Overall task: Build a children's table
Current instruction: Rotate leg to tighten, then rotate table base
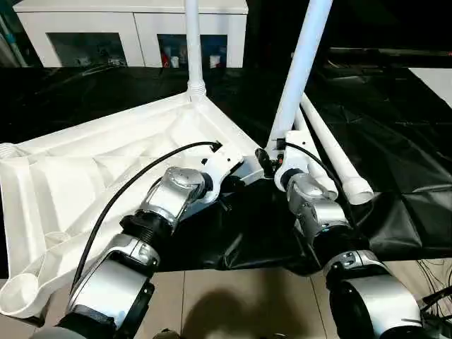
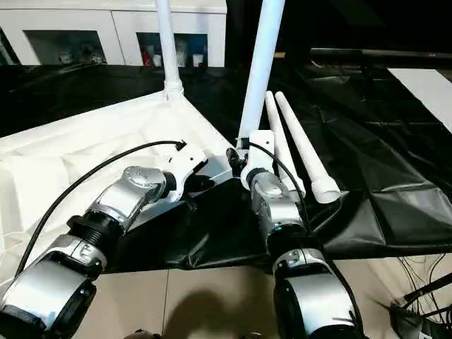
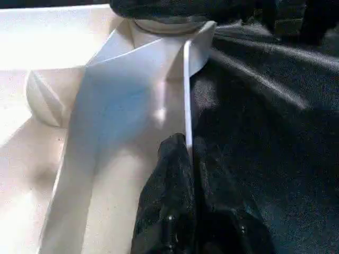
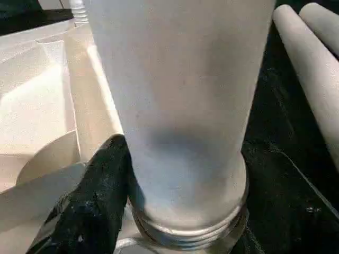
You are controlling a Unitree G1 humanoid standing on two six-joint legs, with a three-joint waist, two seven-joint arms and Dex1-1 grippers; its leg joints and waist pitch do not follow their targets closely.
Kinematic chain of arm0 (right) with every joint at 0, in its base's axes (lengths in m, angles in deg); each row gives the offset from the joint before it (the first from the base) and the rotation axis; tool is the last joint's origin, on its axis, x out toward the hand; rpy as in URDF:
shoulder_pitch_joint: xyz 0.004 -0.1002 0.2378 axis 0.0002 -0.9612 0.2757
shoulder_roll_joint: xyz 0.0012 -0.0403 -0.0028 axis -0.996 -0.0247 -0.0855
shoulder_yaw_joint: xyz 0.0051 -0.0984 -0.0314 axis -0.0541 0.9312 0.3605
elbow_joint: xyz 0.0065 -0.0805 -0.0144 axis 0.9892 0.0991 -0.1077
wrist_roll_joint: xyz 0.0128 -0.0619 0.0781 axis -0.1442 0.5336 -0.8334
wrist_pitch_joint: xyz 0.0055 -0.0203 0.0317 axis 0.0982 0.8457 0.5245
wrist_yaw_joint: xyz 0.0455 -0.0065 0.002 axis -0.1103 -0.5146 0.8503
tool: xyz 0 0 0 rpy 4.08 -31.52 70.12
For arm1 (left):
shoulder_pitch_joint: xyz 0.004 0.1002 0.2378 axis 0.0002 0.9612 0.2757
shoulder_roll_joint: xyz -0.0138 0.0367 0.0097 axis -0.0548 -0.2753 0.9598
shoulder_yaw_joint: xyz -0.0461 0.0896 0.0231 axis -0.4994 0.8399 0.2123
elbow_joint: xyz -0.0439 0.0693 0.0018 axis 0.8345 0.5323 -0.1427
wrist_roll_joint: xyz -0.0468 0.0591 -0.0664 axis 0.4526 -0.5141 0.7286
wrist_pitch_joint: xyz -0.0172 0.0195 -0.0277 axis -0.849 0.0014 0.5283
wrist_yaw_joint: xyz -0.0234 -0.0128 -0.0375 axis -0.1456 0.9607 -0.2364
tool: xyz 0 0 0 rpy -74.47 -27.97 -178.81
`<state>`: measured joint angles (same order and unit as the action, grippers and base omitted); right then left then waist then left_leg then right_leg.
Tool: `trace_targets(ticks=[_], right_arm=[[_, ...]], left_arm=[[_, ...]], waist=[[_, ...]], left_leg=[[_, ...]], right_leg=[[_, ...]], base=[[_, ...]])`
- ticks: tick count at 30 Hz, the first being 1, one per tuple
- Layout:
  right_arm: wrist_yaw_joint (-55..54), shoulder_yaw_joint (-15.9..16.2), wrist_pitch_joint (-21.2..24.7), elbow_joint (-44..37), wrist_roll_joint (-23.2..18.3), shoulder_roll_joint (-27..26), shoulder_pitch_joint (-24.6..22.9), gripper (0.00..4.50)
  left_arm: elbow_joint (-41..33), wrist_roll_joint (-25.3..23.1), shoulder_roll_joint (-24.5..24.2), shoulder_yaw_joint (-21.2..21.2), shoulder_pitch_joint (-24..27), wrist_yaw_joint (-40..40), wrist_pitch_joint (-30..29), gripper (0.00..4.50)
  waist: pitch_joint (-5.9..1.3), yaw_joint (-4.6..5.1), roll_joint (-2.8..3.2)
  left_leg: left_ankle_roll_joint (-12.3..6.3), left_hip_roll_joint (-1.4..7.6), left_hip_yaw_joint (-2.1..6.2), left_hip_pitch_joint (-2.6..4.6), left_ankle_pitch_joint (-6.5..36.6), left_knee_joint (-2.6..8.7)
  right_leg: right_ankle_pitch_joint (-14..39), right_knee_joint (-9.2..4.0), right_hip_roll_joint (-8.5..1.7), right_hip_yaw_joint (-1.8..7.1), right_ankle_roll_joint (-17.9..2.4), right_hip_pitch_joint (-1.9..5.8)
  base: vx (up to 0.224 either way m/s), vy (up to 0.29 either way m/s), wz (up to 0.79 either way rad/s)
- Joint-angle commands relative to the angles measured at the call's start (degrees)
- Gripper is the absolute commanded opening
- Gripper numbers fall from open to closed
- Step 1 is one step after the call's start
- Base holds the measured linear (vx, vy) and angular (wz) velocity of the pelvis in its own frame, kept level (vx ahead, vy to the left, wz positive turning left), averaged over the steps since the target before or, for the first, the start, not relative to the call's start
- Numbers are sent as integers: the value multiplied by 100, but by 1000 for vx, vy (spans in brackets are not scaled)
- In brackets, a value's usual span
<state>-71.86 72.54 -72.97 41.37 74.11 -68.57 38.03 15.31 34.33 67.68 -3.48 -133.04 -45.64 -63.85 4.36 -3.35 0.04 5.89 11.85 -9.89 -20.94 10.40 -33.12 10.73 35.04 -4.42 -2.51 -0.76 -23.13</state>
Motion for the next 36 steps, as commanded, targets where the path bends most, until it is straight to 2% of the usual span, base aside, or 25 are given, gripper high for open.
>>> trace_targets(ticks=[1,4,5,6,9,10,13,15,16,17,19,21,22,23,24,25,28,29,30,31,32,33,34,35,36], right_arm=[[246,14,47,86,-62,-114,-90,350],[315,167,-107,-222,11,-44,-181,365],[382,353,-67,-846,90,115,-435,365],[391,389,-49,-976,114,151,-495,365],[481,486,129,-1623,188,280,-807,365],[626,560,338,-2240,203,389,-1129,374],[805,686,642,-3156,254,585,-1623,378],[837,728,799,-3523,257,650,-1830,378],[842,760,864,-3697,253,675,-1925,378],[830,798,934,-3852,238,702,-2003,378],[974,1051,1113,-4377,278,831,-2268,378],[1022,1109,1150,-4488,296,852,-2323,378],[1126,1262,1278,-4818,355,892,-2487,378],[1157,1300,1317,-4909,362,898,-2533,378],[1243,1373,1352,-4993,348,921,-2589,378],[1333,1472,1420,-5083,375,956,-2667,378],[1370,1526,1507,-5137,407,970,-2720,378],[1377,1551,1573,-5115,427,962,-2737,378],[1377,1551,1573,-5115,427,962,-2737,378],[1360,1584,1678,-5088,456,962,-2740,378],[1312,1688,1854,-4952,551,981,-2688,378],[1312,1688,1854,-4952,551,981,-2688,378],[1283,1759,1885,-4847,624,994,-2629,378],[1283,1759,1885,-4847,624,994,-2629,378],[1283,1780,1928,-4830,640,993,-2607,378]], left_arm=[[128,37,12,30,-5,52,260,0],[237,41,31,44,-18,139,494,0],[314,49,66,16,-24,141,775,0],[331,48,75,3,-26,137,828,0],[403,31,119,-57,-43,54,1151,0],[389,157,170,-210,-83,37,1231,28],[318,273,172,-359,-134,27,1356,55],[258,315,140,-438,-142,-37,1444,67],[187,291,91,-440,-136,-79,1455,79],[166,268,56,-433,-138,-101,1487,90],[-250,260,-232,-602,-84,-317,1150,97],[-363,254,-315,-661,-63,-402,1052,109],[-947,233,-637,-849,114,-418,536,134],[-1147,220,-744,-902,179,-400,365,138],[-1509,178,-957,-986,311,-357,7,140],[-2058,62,-1365,-1116,549,-268,-458,160],[-2425,-59,-1681,-1244,733,-257,-779,182],[-2718,-198,-1970,-1343,917,-200,-997,185],[-2718,-198,-1970,-1343,917,-200,-997,192],[-2964,-349,-2250,-1430,1100,-185,-1218,192],[-3354,-733,-2872,-1511,1505,-75,-1561,219],[-3354,-733,-2872,-1511,1505,-75,-1561,219],[-3546,-994,-3280,-1547,1761,-32,-1822,219],[-3546,-994,-3280,-1547,1761,-32,-1822,234],[-3684,-1052,-3465,-1555,1887,-51,-2006,242]], waist=[[-380,3,-6],[-403,-9,-18],[-424,-21,-9],[-427,-44,-4],[-452,-48,-15],[-467,-79,14],[-488,-126,4],[-480,-148,1],[-495,-162,28],[-491,-146,11],[-492,-148,61],[-491,-131,48],[-487,-131,90],[-485,-122,73],[-480,-103,81],[-470,-64,99],[-469,-37,140],[-459,-23,142],[-450,-29,131],[-442,-23,137],[-445,-24,117],[-418,28,119],[-426,14,138],[-417,45,132],[-415,36,143]], left_leg=[[-344,52,-29,16,873,374],[-339,59,-29,19,846,373],[-338,58,-26,29,782,367],[-351,67,-36,44,757,358],[-405,54,-32,24,643,345],[-424,56,-29,34,603,341],[-466,66,-20,24,467,329],[-468,68,-15,2,439,327],[-455,72,-4,8,435,322],[-429,65,1,-3,489,329],[-376,68,4,15,556,321],[-338,59,1,10,595,321],[-318,56,6,16,630,324],[-277,82,13,18,650,331],[-270,63,3,13,631,329],[-224,79,4,19,659,338],[-131,78,7,46,721,344],[-114,70,-1,43,759,349],[-79,85,8,51,867,359],[-66,73,2,46,897,365],[-30,86,21,47,905,373],[-27,62,17,10,866,385],[-7,58,9,52,898,373],[1,57,15,34,908,381],[18,52,4,55,952,375]], right_leg=[[728,-412,-286,191,-1266,288],[786,-419,-297,188,-1265,307],[720,-419,-288,187,-1245,325],[633,-420,-294,195,-1236,314],[383,-389,-279,193,-1237,340],[322,-390,-283,195,-1208,349],[60,-358,-288,200,-1226,361],[-100,-339,-275,201,-1249,371],[-151,-316,-283,196,-1259,369],[-174,-312,-275,194,-1259,370],[-211,-305,-271,201,-1247,364],[-218,-303,-264,199,-1235,372],[-168,-307,-264,198,-1240,361],[-161,-295,-273,198,-1255,371],[-148,-298,-252,199,-1240,360],[-84,-293,-243,197,-1249,335],[30,-293,-230,196,-1236,317],[79,-308,-216,196,-1232,308],[192,-304,-231,199,-1226,302],[265,-315,-217,198,-1209,296],[319,-294,-234,198,-1166,298],[335,-297,-210,199,-1107,300],[378,-314,-210,201,-1094,274],[408,-313,-211,204,-1093,279],[468,-322,-210,207,-1099,263]], base=[[0,0,0],[0,0,0],[0,0,0],[0,0,0],[0,0,0],[0,0,0],[0,0,0],[0,0,0],[0,0,0],[0,0,0],[0,0,0],[0,0,0],[0,0,0],[0,0,0],[0,0,0],[0,0,0],[0,0,0],[0,0,0],[0,0,0],[0,0,0],[0,0,0],[0,0,0],[0,0,0],[0,0,0],[0,0,0]])
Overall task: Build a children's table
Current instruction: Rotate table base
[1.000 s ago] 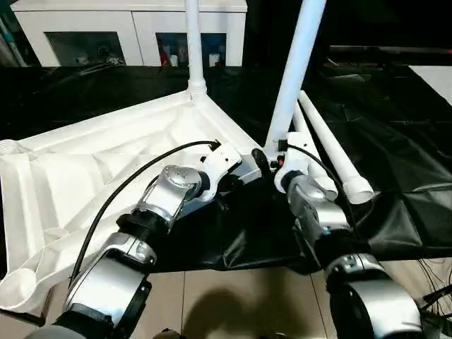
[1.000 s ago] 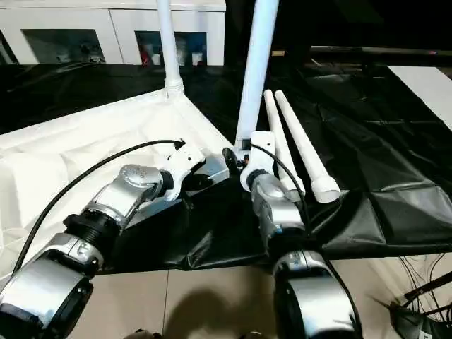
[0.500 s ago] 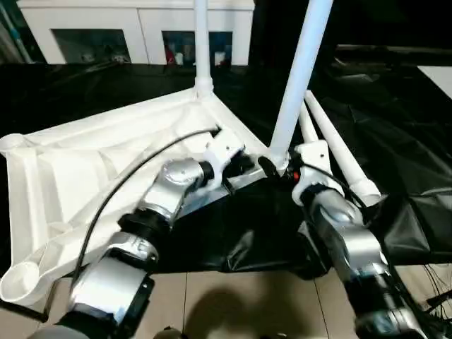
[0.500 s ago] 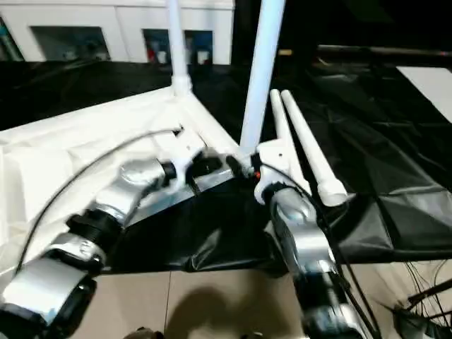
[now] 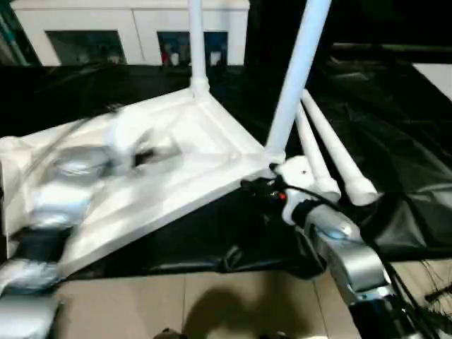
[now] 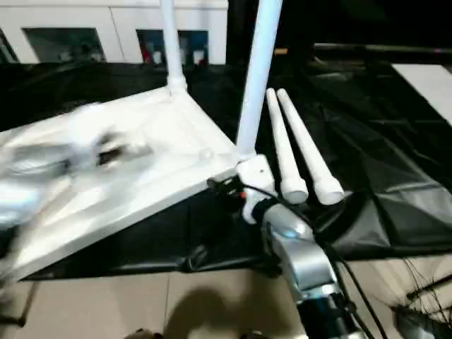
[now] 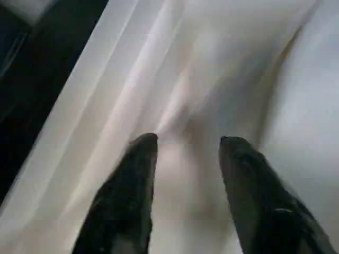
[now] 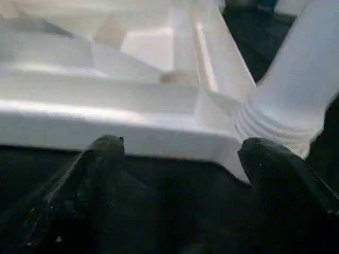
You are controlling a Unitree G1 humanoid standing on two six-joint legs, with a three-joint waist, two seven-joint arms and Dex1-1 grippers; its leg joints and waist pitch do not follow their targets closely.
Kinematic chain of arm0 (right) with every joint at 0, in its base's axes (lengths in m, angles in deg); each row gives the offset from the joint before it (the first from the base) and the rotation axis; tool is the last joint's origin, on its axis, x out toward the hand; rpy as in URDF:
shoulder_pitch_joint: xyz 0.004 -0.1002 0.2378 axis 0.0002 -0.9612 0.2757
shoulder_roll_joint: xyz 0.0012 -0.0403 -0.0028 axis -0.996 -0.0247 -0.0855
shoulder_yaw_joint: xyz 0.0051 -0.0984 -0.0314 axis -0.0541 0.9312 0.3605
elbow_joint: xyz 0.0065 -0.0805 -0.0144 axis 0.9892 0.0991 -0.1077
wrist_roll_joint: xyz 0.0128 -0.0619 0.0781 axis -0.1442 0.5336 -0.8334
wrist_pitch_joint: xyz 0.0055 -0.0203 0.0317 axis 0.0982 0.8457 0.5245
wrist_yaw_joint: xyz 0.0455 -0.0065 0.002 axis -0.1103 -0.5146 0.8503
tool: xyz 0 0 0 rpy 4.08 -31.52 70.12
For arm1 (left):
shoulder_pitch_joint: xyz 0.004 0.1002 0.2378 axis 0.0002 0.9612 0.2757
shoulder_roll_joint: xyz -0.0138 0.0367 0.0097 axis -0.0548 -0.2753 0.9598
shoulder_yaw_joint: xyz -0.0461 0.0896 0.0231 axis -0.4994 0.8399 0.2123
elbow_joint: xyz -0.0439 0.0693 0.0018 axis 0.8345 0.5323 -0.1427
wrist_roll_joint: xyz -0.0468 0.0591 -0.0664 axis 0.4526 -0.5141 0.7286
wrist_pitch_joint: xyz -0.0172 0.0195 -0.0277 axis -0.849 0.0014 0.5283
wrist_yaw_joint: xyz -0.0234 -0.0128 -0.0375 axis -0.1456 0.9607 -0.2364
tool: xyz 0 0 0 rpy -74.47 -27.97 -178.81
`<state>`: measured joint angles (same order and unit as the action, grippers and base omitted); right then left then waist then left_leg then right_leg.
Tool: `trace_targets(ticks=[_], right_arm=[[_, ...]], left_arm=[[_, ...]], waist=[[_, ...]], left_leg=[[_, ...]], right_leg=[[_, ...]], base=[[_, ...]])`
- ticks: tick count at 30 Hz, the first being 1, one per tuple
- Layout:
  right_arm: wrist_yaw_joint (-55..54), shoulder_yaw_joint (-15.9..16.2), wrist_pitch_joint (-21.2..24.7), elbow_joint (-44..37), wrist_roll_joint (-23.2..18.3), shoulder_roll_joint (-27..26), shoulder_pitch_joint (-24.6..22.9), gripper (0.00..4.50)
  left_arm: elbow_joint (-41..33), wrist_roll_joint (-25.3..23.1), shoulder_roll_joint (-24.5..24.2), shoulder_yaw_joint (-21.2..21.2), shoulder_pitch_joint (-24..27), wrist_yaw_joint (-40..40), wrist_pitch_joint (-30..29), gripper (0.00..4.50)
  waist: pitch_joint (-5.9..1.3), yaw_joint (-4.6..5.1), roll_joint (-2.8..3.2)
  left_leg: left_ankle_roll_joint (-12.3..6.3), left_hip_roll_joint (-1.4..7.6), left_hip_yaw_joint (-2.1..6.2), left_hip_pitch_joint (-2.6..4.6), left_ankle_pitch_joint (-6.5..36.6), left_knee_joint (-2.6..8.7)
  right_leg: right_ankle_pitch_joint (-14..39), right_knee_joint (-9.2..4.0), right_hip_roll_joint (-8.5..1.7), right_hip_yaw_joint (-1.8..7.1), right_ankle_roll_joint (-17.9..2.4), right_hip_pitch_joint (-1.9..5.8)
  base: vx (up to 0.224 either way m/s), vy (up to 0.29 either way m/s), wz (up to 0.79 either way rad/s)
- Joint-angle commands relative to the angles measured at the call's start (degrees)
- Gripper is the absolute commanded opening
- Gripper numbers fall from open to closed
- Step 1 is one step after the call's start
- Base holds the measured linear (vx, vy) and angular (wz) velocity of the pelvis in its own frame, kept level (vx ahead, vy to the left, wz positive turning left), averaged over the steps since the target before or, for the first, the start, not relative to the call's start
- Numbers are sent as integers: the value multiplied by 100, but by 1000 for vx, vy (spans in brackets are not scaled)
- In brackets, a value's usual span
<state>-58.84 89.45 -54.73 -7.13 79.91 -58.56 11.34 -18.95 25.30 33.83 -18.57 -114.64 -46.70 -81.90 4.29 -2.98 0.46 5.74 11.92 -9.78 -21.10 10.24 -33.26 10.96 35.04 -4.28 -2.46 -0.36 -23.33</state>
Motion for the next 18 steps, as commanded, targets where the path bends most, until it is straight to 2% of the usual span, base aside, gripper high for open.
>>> trace_targets(ticks=[1,2,4,5,6,7,8,11,12,13,16,18], right_arm=[[-15,107,126,42,83,-5,84,378],[-12,130,158,81,108,-3,114,378],[-7,164,208,126,140,6,152,378],[-9,178,219,138,153,2,161,378],[16,183,250,145,186,-17,165,378],[16,183,250,145,186,-17,165,378],[33,194,257,155,204,-15,169,378],[58,234,257,234,231,6,192,378],[58,235,258,244,234,3,196,378],[58,238,258,272,242,-4,209,378],[60,289,205,394,288,-22,274,378],[70,301,196,425,295,-37,297,378]], left_arm=[[-348,-217,-216,-57,135,29,-343,251],[-401,-313,-384,-64,235,0,-454,251],[-553,-421,-651,-41,408,-73,-707,268],[-572,-482,-781,-45,496,-91,-780,287],[-620,-586,-1000,-43,685,-78,-917,287],[-620,-586,-1000,-43,685,-78,-917,287],[-612,-621,-1085,-36,763,-50,-950,305],[-664,-597,-1341,30,1103,205,-1131,324],[-685,-591,-1351,30,1139,237,-1161,329],[-736,-575,-1376,32,1234,319,-1236,338],[-869,-540,-1503,132,1530,529,-1407,376],[-932,-503,-1543,168,1594,546,-1486,381]], waist=[[-415,-11,110],[-406,-26,113],[-405,-31,115],[-374,-32,15],[-376,-55,51],[-371,-42,73],[-368,-39,74],[-384,-52,74],[-376,-46,71],[-380,-41,83],[-378,-40,78],[-378,-40,80]], left_leg=[[47,57,4,81,983,388],[50,64,-4,93,1045,391],[63,58,3,82,1047,400],[44,56,-13,85,1096,407],[46,55,7,77,1075,410],[47,52,6,69,1085,414],[55,48,7,73,1100,416],[65,46,8,83,1063,406],[62,43,14,65,1049,414],[66,45,12,84,1084,411],[56,47,11,82,1123,413],[44,45,10,84,1121,409]], right_leg=[[444,-316,-236,203,-1153,285],[467,-320,-231,206,-1175,264],[473,-309,-222,203,-1163,269],[539,-339,-217,205,-1144,242],[576,-309,-232,209,-1141,253],[622,-321,-233,213,-1113,246],[653,-328,-231,213,-1101,246],[522,-315,-234,213,-1123,243],[509,-308,-235,212,-1120,253],[517,-314,-236,213,-1140,238],[531,-317,-237,214,-1178,240],[498,-314,-234,214,-1196,239]], base=[[0,0,0],[0,0,0],[0,0,0],[0,0,0],[0,0,0],[0,0,0],[0,0,0],[0,0,0],[0,0,0],[0,0,0],[0,0,0],[0,0,0]])
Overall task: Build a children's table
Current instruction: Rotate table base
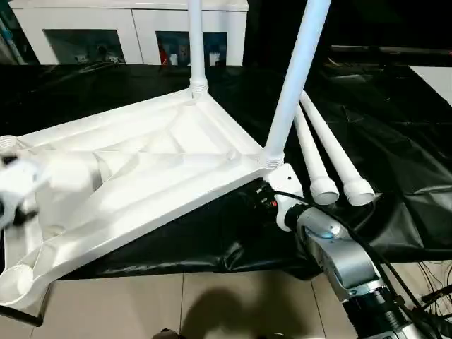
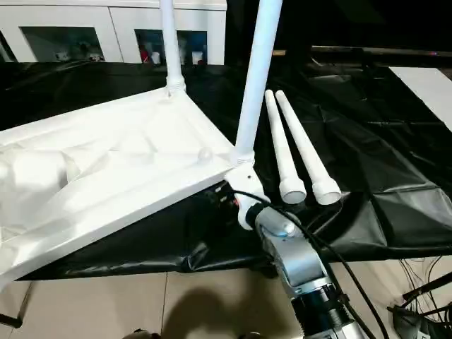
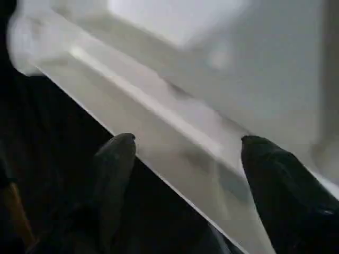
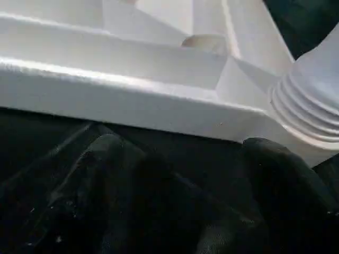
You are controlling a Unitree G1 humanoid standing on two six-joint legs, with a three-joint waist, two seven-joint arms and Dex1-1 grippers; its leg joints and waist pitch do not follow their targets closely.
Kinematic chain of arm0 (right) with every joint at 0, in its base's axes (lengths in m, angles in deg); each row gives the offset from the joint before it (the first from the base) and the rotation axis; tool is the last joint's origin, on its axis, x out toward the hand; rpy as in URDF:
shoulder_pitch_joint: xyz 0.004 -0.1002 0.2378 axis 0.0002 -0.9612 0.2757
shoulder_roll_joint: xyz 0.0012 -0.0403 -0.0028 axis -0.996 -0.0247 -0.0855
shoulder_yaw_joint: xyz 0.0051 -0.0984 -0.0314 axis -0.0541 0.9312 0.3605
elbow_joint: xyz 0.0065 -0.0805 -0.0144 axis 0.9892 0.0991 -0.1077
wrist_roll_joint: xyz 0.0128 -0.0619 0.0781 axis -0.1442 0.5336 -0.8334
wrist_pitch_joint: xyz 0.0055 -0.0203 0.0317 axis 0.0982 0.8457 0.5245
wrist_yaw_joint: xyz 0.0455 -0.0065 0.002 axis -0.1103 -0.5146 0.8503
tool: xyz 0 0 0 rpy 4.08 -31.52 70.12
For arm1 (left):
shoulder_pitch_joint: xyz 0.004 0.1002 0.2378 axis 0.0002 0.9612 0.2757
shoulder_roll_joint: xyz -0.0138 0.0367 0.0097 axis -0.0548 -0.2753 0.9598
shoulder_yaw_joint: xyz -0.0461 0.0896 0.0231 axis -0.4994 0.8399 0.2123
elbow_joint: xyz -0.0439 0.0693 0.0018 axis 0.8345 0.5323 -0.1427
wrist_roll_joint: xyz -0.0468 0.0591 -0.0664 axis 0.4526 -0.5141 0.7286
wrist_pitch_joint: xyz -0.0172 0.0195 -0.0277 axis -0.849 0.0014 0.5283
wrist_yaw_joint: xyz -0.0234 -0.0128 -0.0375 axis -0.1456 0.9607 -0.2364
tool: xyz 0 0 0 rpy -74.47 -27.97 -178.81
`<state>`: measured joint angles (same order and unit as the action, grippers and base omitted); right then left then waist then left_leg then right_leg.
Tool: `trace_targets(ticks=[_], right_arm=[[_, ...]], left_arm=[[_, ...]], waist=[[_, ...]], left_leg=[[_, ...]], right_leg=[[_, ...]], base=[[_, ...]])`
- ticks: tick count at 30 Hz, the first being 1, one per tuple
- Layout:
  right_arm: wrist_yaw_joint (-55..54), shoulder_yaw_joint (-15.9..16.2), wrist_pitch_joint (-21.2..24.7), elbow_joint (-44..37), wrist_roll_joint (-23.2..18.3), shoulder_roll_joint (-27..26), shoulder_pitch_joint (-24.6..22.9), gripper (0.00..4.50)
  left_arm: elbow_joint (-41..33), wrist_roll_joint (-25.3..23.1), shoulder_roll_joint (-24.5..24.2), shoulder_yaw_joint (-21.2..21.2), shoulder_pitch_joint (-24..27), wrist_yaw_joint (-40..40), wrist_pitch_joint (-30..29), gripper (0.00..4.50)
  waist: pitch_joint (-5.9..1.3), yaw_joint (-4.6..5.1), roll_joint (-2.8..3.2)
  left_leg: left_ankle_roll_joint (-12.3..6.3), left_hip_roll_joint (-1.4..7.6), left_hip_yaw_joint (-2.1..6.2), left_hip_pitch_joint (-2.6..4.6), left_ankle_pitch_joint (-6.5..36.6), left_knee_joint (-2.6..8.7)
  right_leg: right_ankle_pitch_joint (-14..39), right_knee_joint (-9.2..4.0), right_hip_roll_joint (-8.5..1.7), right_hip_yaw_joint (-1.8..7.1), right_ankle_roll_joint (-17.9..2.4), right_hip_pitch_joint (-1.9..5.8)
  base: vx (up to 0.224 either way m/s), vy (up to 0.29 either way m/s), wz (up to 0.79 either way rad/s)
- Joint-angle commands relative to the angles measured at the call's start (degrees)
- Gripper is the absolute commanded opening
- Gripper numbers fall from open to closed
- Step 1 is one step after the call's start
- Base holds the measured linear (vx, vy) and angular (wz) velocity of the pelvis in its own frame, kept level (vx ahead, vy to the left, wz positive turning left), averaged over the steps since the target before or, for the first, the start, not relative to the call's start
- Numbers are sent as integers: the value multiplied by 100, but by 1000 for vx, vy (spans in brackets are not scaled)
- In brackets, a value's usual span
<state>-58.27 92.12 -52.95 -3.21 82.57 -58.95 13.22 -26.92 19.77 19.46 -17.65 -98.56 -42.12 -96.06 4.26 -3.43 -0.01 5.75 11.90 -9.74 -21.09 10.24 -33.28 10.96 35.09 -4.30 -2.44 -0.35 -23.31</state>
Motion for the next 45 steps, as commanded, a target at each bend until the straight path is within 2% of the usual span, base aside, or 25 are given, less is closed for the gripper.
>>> trace_targets(ticks=[1,4,9,11,12,16,17,20,22,26,28,30,31,34,37,39,41,42,44,45], right_arm=[[20,45,6,61,42,-16,129,378],[43,82,-39,145,67,-37,172,378],[87,121,-115,319,64,-100,218,378],[98,135,-156,408,82,-128,242,378],[118,148,-187,494,85,-154,268,378],[153,150,-246,746,64,-239,359,378],[168,168,-326,998,72,-312,468,378],[240,204,-468,1362,61,-416,647,378],[333,212,-583,1667,5,-551,822,378],[518,257,-874,2191,-21,-778,1132,378],[628,289,-1037,2521,-29,-933,1338,378],[645,286,-1062,2599,-37,-971,1388,378],[651,279,-1089,2684,-42,-1007,1441,378],[819,289,-1422,3220,-28,-1244,1748,378],[932,336,-1510,3280,-27,-1323,1796,378],[987,362,-1613,3328,0,-1355,1821,378],[1007,301,-1737,3428,-15,-1367,1856,378],[979,257,-1773,3468,-21,-1354,1868,378],[962,224,-1808,3513,-21,-1348,1884,378],[915,115,-1850,3519,-46,-1240,1886,378]], left_arm=[[-150,87,-102,84,3,87,-88,389],[-171,195,-34,48,23,104,-61,416],[-293,521,325,-159,28,178,-178,436],[-321,561,360,-140,53,239,-216,401],[-366,596,381,-105,81,304,-266,397],[-395,686,435,-63,93,364,-333,359],[-432,727,408,-3,115,424,-371,355],[-510,822,390,84,161,531,-427,345],[-654,928,388,164,219,684,-489,318],[-972,1132,435,234,253,870,-662,292],[-1167,1285,453,291,271,1002,-724,275],[-1204,1322,465,299,271,1026,-738,269],[-1232,1356,486,308,262,1048,-740,249],[-1455,1571,627,392,213,1168,-817,235],[-1471,1595,726,445,151,1142,-827,198],[-1412,1613,847,479,81,1079,-733,195],[-1356,1675,1076,554,-102,974,-640,174],[-1306,1685,1173,583,-175,930,-580,162],[-1274,1697,1229,602,-219,899,-540,151],[-1098,1678,1525,700,-467,746,-460,142]], waist=[[-375,-1,133],[-380,-3,116],[-401,-30,136],[-395,-46,133],[-405,-51,153],[-409,-42,144],[-414,-47,167],[-410,-23,157],[-419,-12,159],[-417,-10,157],[-413,7,133],[-406,16,146],[-403,20,129],[-411,34,131],[-399,39,121],[-406,46,110],[-410,36,115],[-408,27,115],[-406,6,113],[-410,9,149]], left_leg=[[35,44,1,92,1148,410],[38,41,10,82,1144,412],[52,45,-5,110,1099,392],[66,48,-6,114,1216,395],[78,48,2,111,1226,394],[116,42,12,98,1315,396],[114,41,15,107,1339,394],[131,40,17,105,1440,393],[113,47,26,90,1380,391],[93,49,21,89,1295,386],[86,52,19,82,1343,386],[90,50,20,84,1396,386],[86,52,20,79,1379,388],[94,53,16,82,1383,378],[77,54,17,76,1432,381],[65,54,17,74,1407,379],[70,56,11,83,1379,374],[71,57,2,110,1455,368],[84,59,7,99,1510,374],[107,55,10,97,1538,375]], right_leg=[[527,-326,-233,214,-1207,230],[558,-318,-234,210,-1199,246],[476,-308,-234,212,-1247,229],[577,-322,-237,211,-1262,223],[590,-312,-242,210,-1260,231],[646,-311,-237,208,-1226,239],[678,-311,-242,209,-1226,235],[785,-318,-244,207,-1246,227],[694,-299,-257,206,-1285,239],[560,-279,-248,198,-1351,241],[618,-286,-255,200,-1377,247],[726,-291,-261,204,-1376,244],[739,-293,-256,204,-1354,251],[784,-286,-264,206,-1382,242],[919,-298,-263,209,-1328,246],[922,-298,-260,209,-1319,247],[900,-299,-259,211,-1321,242],[968,-313,-252,213,-1335,214],[1061,-316,-262,215,-1310,224],[1079,-314,-253,212,-1281,224]], base=[[0,0,0],[0,0,0],[0,0,0],[0,0,0],[0,0,0],[0,0,0],[0,0,0],[0,0,0],[0,0,0],[0,0,0],[0,0,0],[0,0,0],[0,0,0],[0,0,0],[0,0,0],[0,0,0],[0,0,0],[0,0,0],[0,0,0],[0,0,0]])
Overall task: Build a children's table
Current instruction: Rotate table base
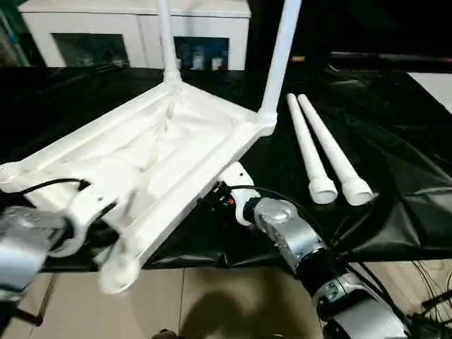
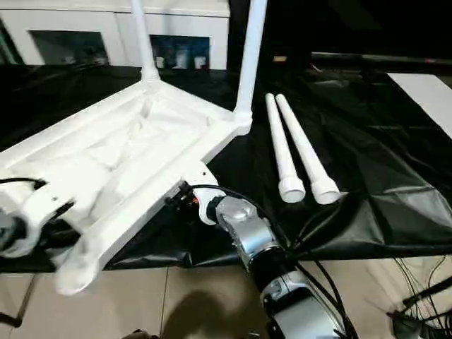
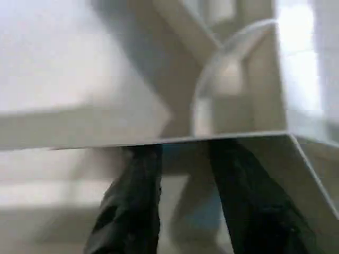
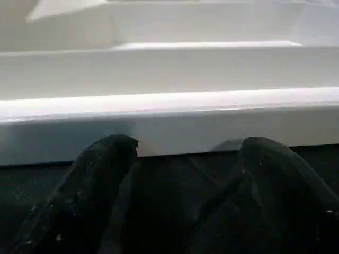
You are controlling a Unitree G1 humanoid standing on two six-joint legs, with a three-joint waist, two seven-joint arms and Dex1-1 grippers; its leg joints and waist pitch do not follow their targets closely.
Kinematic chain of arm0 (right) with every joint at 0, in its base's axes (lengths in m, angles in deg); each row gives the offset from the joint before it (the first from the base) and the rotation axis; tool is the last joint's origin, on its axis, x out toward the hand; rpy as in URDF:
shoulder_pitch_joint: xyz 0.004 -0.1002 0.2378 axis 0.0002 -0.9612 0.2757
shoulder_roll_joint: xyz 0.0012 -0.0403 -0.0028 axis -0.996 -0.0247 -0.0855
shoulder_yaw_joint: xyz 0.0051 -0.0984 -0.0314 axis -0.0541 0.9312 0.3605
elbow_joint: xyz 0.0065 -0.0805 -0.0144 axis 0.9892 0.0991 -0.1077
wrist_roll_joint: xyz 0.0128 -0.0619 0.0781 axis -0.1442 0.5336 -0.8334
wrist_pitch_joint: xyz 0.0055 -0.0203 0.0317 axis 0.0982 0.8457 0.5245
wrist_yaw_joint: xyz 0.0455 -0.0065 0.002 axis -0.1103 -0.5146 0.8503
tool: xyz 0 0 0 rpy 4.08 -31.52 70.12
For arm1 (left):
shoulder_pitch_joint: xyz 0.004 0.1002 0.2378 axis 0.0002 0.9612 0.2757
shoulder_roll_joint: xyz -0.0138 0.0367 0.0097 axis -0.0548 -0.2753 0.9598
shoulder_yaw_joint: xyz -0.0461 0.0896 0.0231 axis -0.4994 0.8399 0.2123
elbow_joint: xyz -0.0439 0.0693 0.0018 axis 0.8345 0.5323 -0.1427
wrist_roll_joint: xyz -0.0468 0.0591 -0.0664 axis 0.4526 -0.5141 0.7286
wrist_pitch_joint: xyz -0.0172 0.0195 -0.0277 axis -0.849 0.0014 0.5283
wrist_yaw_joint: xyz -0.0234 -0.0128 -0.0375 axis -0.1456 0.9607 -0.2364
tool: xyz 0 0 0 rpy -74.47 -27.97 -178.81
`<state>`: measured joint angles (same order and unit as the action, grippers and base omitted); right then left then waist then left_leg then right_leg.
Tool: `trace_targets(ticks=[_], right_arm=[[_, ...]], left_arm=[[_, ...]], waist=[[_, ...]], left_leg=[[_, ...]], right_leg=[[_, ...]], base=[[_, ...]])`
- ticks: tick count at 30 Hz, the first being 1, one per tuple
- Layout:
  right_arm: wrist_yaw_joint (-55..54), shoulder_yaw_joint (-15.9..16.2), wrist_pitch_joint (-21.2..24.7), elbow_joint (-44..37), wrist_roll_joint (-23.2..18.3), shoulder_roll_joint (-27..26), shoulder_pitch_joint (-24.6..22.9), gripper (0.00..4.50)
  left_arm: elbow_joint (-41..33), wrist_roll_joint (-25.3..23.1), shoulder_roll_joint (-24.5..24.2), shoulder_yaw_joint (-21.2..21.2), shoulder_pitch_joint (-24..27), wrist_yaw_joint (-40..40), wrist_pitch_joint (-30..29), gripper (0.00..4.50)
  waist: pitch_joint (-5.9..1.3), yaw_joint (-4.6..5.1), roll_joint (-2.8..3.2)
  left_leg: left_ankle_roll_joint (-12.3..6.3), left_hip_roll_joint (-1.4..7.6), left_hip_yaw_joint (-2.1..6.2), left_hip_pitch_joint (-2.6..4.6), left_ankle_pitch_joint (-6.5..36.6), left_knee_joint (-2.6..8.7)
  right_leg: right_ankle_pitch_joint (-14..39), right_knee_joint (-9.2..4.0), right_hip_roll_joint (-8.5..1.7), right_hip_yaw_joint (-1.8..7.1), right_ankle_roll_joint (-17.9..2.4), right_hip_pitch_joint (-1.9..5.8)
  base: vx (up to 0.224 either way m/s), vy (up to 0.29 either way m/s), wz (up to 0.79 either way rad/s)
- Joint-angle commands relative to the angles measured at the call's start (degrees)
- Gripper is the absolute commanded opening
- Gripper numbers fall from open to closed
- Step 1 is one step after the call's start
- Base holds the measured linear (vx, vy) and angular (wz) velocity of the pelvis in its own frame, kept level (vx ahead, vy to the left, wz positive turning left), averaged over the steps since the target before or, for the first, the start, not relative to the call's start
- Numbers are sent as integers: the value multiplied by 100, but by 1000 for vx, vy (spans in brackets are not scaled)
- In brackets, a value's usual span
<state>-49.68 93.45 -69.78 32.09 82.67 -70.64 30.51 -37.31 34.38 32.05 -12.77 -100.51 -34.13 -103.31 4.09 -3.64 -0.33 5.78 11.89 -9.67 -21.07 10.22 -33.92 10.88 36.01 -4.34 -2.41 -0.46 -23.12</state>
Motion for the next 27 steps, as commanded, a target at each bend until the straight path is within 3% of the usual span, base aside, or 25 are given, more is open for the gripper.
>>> trace_targets(ticks=[1,2,4,5,7,9,10,16,19,23,27], right_arm=[[69,-74,-236,57,-68,-30,185,378],[81,-113,-271,75,-80,10,193,378],[116,-158,-302,58,-94,75,187,378],[155,-213,-303,-26,-114,164,147,378],[205,-278,-342,-79,-139,254,101,378],[223,-307,-379,-81,-151,293,83,378],[217,-316,-417,-96,-128,337,60,378],[242,-379,-439,-455,-37,590,-72,378],[267,-405,-433,-694,6,773,-161,378],[276,-636,-244,-1333,-64,1105,-368,378],[363,-828,72,-2025,-201,1401,-605,378]], left_arm=[[-3,221,379,260,-376,-108,263,130],[39,216,464,308,-455,-141,293,130],[100,222,622,334,-566,-219,333,109],[170,225,819,368,-702,-309,401,105],[276,242,1063,375,-858,-409,503,86],[354,258,1208,363,-949,-479,567,65],[421,286,1355,374,-1042,-528,654,59],[670,352,1738,492,-1278,-671,1014,5],[735,415,1947,455,-1328,-779,1129,5],[1228,231,2321,312,-1486,-1428,1931,5],[1153,482,2471,2,-1608,-1423,2445,5]], waist=[[-401,1,180],[-406,-9,186],[-418,-19,165],[-431,-17,211],[-453,-19,211],[-463,-9,179],[-468,-1,204],[-477,5,154],[-475,-5,142],[-471,-42,124],[-486,-74,102]], left_leg=[[125,55,-13,151,1624,421],[133,56,-21,149,1610,415],[123,48,3,72,1464,425],[133,42,10,69,1425,416],[94,36,8,63,1292,389],[52,27,4,32,1134,379],[42,24,8,25,1100,375],[-82,29,5,16,988,358],[-99,33,-6,22,984,352],[-141,34,-13,34,1066,347],[-149,31,-6,22,925,341]], right_leg=[[1117,-425,-241,212,-1263,163],[1035,-425,-241,220,-1292,164],[926,-386,-254,209,-1289,234],[854,-366,-251,205,-1286,238],[585,-355,-244,199,-1330,261],[372,-343,-234,191,-1359,288],[300,-336,-237,185,-1384,297],[215,-344,-236,177,-1431,325],[253,-352,-233,179,-1409,318],[408,-392,-224,184,-1323,312],[357,-380,-226,185,-1229,329]], base=[[0,0,0],[0,0,0],[0,0,0],[0,0,0],[0,0,0],[0,0,0],[0,0,0],[0,0,0],[0,0,0],[0,0,0],[0,0,0]])
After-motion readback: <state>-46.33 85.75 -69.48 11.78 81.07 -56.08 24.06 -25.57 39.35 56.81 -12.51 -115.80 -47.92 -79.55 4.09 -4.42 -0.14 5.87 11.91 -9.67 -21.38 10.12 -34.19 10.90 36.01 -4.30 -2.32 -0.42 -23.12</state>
